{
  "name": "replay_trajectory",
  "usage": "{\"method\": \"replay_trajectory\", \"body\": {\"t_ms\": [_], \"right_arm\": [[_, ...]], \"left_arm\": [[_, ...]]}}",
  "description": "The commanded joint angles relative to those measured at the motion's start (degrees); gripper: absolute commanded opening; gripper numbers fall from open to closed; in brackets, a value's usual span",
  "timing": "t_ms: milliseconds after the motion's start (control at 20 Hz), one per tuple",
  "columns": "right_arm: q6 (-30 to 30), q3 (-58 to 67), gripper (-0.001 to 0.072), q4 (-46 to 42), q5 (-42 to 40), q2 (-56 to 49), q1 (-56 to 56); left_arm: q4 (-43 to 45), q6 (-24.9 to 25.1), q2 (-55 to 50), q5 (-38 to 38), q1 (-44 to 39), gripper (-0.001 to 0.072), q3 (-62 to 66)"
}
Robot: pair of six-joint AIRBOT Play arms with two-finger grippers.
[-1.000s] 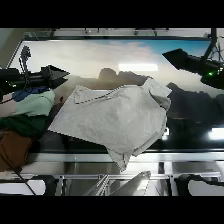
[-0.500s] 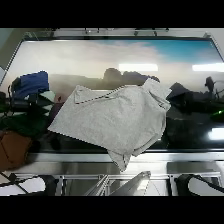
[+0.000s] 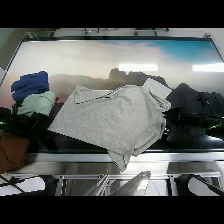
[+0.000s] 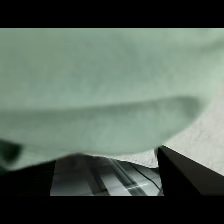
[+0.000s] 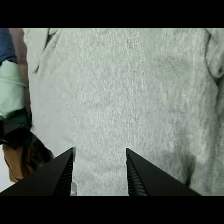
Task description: Fold the shirts.
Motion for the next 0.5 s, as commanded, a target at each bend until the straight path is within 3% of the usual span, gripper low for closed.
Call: {"method": "replay_trajectory", "body": {"t_ms": [0, 450], "right_arm": [[-0.76, -0.33, 0.0359, 0.66, 0.48, 1.05, 0.13], [-2.51, -0.33, 0.0359, 3.21, 0.28, 1.33, 0.11]], "left_arm": [[1.25, -0.44, -3.93, -2.32, -0.07, 0.0713, -0.11], [-5.81, 4.09, -7.06, -5.57, -12.28, 0.0695, -0.09]]}}
